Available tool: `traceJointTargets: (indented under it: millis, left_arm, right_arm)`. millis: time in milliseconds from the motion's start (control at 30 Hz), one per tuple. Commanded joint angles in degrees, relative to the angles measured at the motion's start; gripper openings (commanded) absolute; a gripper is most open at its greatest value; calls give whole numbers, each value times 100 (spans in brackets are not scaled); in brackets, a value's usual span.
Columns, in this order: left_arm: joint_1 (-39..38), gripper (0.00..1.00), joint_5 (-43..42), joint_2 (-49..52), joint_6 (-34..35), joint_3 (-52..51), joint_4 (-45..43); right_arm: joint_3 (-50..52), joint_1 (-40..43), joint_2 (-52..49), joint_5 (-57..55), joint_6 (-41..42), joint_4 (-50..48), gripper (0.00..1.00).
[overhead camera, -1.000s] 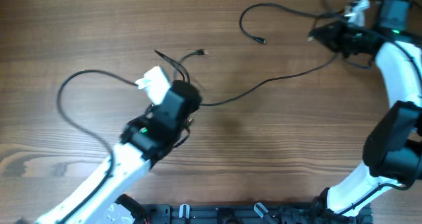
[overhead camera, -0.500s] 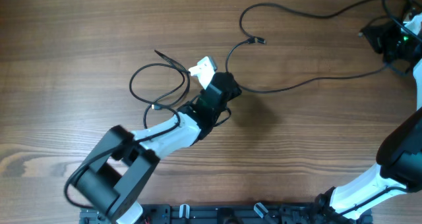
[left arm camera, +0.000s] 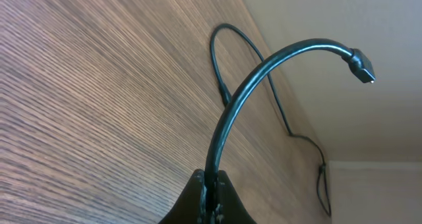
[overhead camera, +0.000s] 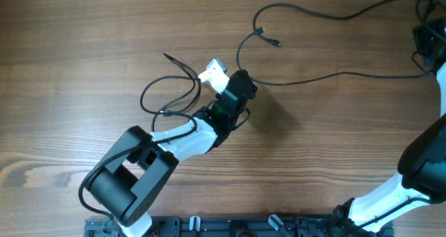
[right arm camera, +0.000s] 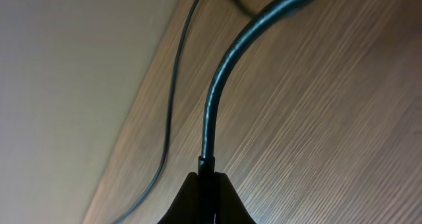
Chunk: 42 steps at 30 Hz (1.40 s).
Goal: Untangle cables
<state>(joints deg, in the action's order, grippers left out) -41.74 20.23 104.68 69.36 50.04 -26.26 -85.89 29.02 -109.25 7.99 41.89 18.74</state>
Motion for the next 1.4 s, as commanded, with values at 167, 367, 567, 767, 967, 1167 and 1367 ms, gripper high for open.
traceJointTargets:
  millis: [167, 367, 567, 767, 967, 1167, 1367]
  left_arm:
    - [-17, 4, 125, 789, 315, 105, -675]
    - [-63, 4, 85, 1224, 310, 350, -911]
    - [-96, 4, 83, 2000, 308, 1222, -909]
    - [-17, 4, 348, 2361, 308, 1818, -883]
    - [98, 4, 321, 2566, 315, 1943, -846]
    - [70, 4, 275, 2643, 313, 2074, -841]
    - [-66, 4, 275, 2833, 315, 2225, -824]
  right_arm:
    - [-101, 669, -308, -81, 632, -173, 4]
    - [-70, 833, -682, -105, 616, -334, 4]
    - [-24, 852, -890, -203, 776, -619, 4]
    - [-24, 1051, -1161, -205, 787, -1139, 4]
    - [-24, 1377, -1541, -201, 1075, -1582, 4]
    - [-24, 1423, -1845, -247, 1075, -1996, 4]
    - [-24, 1360, -2177, -352, 1235, -2481, 4]
